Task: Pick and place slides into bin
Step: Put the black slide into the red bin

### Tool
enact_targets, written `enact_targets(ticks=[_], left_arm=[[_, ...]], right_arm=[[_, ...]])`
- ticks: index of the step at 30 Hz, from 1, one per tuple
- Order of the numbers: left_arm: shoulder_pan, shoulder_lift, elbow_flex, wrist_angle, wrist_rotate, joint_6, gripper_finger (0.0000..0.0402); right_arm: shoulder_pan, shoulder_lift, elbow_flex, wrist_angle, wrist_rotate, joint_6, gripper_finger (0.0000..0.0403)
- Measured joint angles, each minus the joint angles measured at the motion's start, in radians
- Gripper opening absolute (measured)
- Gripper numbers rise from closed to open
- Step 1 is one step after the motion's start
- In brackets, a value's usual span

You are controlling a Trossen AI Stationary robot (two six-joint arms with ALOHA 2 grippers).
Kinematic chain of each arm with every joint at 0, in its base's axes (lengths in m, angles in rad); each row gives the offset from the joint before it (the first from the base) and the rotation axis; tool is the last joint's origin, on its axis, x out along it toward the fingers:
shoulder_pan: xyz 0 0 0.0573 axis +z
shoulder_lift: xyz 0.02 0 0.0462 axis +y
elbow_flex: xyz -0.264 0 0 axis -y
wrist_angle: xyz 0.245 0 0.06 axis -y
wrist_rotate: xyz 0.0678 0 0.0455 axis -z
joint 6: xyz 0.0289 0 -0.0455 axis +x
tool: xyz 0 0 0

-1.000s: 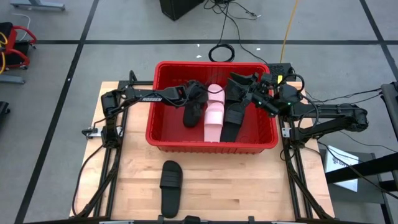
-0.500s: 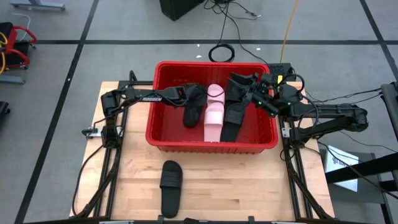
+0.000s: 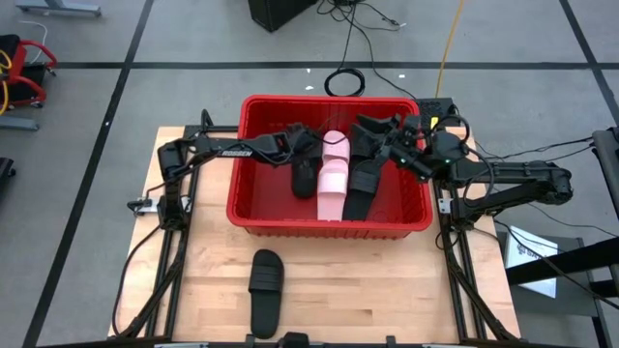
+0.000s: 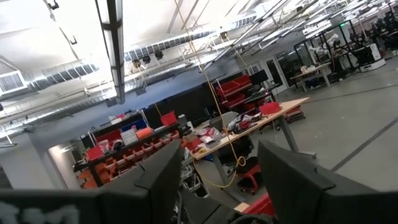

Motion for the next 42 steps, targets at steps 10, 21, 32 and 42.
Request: enact_targets(ticks=[10,21,32,42], left_arm=[[-0.016,0.003,-0.001,-0.020,0.003,0.020,0.0184],[-0.015,-0.004,-0.001,-0.134,-0.003,0.036,0.0184],[-0.052,-0.182,0.000,-0.142,0.023,-0.035,0.0184],[-0.067,-0.400,0.000,-0.192,0.020,-0.145,0.0184]], right_arm=[[0.000,0.000,0.000,-0.011,0.000,0.003,0.0201],[0.000,0.000,0.000,-0.018,0.000,0.003,0.0201],[0.000,0.000,0.000,-0.020,0.001,-0.012,0.0201],[-0.001,0.000,0.000,0.018,0.002,-0.013,0.0201]])
